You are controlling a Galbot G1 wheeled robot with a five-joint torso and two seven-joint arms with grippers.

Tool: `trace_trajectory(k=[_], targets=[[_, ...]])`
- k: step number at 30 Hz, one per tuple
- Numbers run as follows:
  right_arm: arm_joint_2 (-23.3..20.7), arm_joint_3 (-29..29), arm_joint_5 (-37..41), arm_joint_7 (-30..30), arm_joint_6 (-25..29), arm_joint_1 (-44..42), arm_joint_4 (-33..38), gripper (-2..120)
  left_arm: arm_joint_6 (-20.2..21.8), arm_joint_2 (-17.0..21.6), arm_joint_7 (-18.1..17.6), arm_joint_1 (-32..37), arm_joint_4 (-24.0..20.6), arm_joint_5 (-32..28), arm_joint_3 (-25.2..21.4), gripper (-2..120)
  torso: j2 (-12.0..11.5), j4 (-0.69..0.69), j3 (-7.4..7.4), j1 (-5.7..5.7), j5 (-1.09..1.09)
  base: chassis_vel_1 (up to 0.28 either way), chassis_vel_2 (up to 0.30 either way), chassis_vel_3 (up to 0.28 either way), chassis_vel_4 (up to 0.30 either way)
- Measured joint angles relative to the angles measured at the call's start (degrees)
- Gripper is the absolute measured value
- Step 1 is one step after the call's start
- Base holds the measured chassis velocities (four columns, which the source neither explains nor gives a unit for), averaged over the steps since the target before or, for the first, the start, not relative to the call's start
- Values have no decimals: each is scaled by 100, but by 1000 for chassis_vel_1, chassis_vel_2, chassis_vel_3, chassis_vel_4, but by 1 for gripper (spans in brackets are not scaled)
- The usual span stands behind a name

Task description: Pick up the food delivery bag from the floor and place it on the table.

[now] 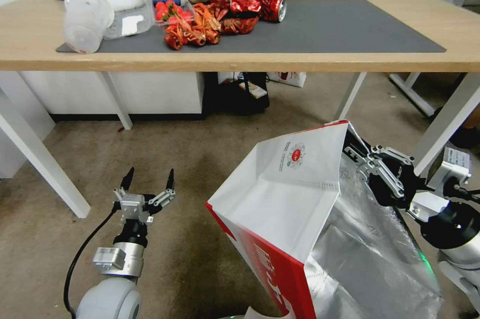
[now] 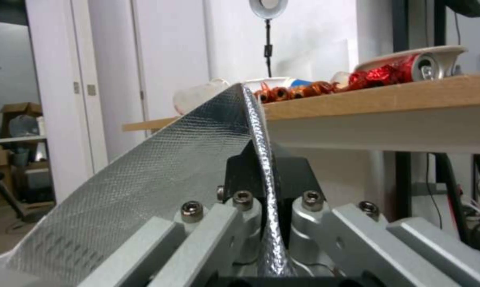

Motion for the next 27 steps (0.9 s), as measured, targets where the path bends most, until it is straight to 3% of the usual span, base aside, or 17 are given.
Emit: trace_trajectory(k=[15, 27], targets=[[36, 43, 31, -243, 2, 17, 0, 0, -168, 11, 160, 37, -8, -68, -25, 100, 39, 0, 35, 5, 0, 0, 0, 0, 0], [86, 55, 10, -358, 17, 1, 0, 0, -166, 6, 147, 110, -47, -12, -61, 100, 333, 0, 311, 18, 0, 0, 0, 0, 0]])
